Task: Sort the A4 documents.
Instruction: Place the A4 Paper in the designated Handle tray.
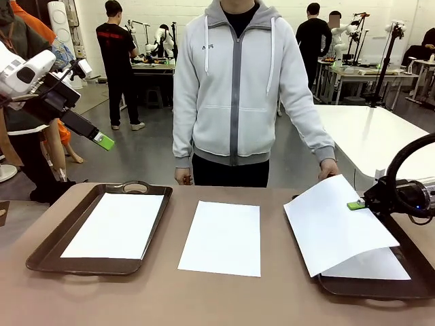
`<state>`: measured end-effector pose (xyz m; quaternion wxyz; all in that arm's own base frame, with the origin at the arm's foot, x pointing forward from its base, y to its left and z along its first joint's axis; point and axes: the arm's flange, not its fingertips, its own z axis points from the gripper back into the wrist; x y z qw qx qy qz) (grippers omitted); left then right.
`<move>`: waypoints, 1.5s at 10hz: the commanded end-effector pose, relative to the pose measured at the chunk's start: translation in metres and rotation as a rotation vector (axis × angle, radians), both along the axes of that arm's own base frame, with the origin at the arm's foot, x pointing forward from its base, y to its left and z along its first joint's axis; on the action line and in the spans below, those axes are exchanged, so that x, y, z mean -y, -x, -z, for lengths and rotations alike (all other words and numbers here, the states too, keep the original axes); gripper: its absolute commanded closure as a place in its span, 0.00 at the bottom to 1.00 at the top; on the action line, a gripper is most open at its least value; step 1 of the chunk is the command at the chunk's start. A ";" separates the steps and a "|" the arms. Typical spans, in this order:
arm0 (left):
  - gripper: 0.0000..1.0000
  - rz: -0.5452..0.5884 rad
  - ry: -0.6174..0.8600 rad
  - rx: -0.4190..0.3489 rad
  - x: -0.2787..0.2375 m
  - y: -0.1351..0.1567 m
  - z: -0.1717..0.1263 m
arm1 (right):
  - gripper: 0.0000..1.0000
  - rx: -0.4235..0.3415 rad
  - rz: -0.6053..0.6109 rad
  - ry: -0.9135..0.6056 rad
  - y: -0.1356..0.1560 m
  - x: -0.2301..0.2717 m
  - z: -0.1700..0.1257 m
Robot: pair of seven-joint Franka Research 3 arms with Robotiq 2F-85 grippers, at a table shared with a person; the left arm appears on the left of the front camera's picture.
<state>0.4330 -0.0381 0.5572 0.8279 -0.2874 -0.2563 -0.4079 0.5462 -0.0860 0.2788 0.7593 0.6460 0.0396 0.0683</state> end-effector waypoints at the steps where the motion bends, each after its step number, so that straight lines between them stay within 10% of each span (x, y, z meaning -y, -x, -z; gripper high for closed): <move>1: 0.00 -0.002 -0.002 0.001 0.001 0.000 -0.001 | 0.99 0.049 0.034 0.082 0.021 0.005 -0.007; 15: 0.00 -0.002 -0.002 0.001 0.001 0.000 -0.001 | 0.99 0.018 0.038 0.346 0.010 0.043 0.000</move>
